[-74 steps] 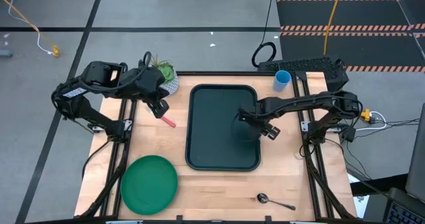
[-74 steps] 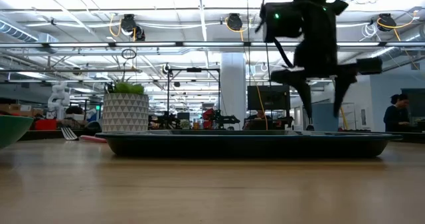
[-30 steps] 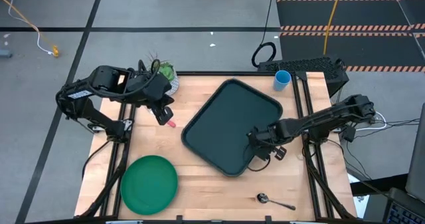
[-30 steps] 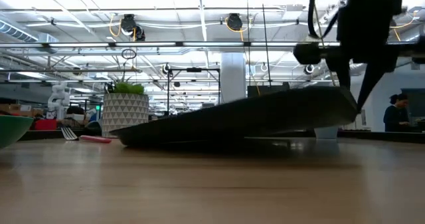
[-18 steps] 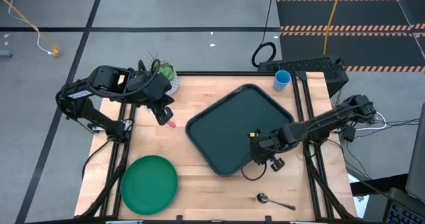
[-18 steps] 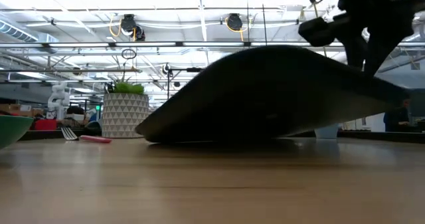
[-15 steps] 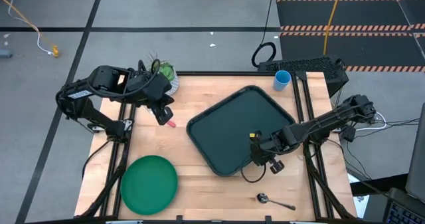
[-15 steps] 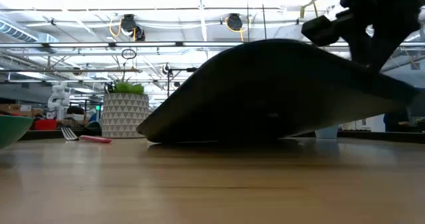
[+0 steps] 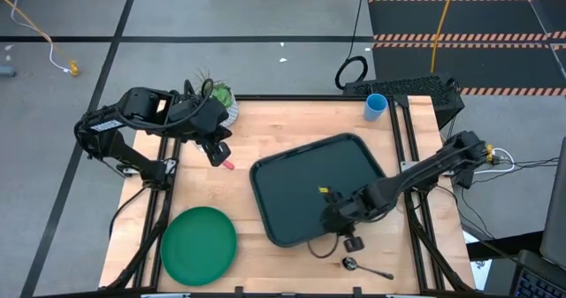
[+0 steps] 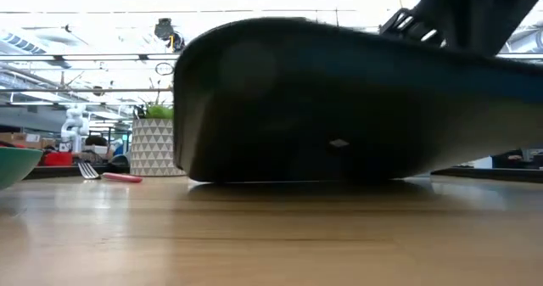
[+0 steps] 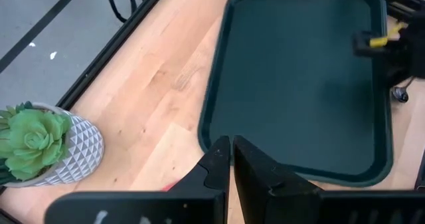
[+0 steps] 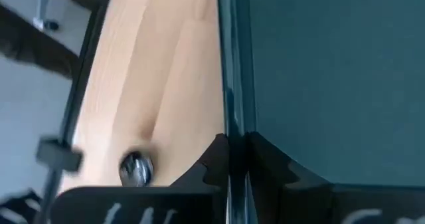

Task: Pick and place plate/cup/fork/spoon on tray
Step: Prepare the dark green serving tray, then put the pink fork to the left of the dark green serving tray

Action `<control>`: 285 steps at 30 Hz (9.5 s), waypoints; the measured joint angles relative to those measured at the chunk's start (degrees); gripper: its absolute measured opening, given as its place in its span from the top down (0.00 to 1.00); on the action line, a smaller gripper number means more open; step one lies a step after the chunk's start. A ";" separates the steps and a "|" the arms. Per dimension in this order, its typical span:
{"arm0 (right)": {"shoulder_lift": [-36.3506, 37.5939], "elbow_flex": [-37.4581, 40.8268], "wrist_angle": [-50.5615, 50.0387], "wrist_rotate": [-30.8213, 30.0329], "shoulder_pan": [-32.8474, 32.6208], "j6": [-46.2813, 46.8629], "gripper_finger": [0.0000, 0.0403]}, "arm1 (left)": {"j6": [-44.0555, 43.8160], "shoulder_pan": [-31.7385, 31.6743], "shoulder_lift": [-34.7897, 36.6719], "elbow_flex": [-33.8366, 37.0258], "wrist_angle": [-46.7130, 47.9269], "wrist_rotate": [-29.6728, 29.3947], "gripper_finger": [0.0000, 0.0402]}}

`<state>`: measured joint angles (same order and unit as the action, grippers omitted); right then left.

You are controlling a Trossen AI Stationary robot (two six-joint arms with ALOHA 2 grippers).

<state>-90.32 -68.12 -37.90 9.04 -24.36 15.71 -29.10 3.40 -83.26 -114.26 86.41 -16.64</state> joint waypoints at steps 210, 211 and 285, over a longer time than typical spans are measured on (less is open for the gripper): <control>34.46 38.63 1.42 -16.57 20.96 74.62 0.59 | -32.64 -4.33 -0.17 61.43 -70.47 32.94 0.42; 35.29 38.63 0.25 -16.56 20.96 74.62 0.58 | -32.63 -4.33 -0.16 61.42 -70.48 32.92 0.42; 22.85 -7.39 -27.06 -5.73 51.06 6.34 0.63 | 11.57 -9.11 7.10 51.05 -7.10 5.81 0.42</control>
<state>-67.47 -75.51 -64.96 3.31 26.70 22.05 -17.54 -5.71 -76.16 -63.20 79.31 -10.84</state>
